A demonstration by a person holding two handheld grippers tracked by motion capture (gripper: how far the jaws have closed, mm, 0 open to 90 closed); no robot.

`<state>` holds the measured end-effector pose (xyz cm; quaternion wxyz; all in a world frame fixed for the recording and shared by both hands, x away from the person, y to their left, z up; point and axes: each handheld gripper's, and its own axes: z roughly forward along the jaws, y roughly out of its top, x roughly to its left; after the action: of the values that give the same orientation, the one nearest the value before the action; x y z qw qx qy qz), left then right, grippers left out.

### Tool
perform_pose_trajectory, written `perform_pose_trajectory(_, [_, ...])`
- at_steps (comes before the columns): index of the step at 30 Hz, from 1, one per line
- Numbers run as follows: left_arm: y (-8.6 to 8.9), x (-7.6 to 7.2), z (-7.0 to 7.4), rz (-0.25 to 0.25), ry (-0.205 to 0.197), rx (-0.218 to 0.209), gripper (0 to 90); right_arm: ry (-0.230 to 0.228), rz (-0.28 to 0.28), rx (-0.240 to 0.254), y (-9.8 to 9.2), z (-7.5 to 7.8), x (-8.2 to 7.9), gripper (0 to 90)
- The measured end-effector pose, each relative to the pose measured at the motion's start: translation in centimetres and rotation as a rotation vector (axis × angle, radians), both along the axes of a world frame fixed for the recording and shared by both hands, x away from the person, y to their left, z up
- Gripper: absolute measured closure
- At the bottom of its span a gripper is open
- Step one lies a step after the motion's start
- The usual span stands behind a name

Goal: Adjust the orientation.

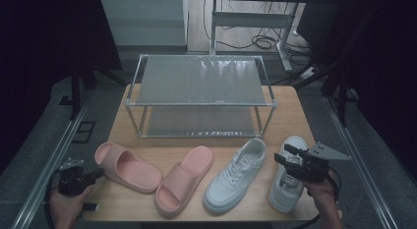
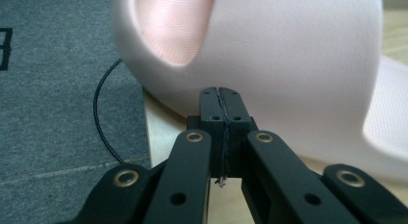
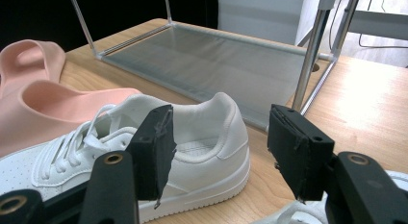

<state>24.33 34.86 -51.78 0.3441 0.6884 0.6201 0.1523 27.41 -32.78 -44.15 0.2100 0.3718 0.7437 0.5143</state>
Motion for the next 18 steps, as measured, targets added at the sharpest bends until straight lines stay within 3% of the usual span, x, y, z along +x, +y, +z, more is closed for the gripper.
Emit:
perform_pose_trajectory(17, [-0.4,5.5,0.0,-0.034,0.018,-0.008,90.0,0.011,-0.002,-0.005,-0.1,-0.3,0.3,42.7])
perform_pose_trajectory(18, [-0.4,5.7,0.0,-0.031,0.02,0.007,90.0,0.012,-0.002,-0.006,-0.1,-0.3,0.3,42.7])
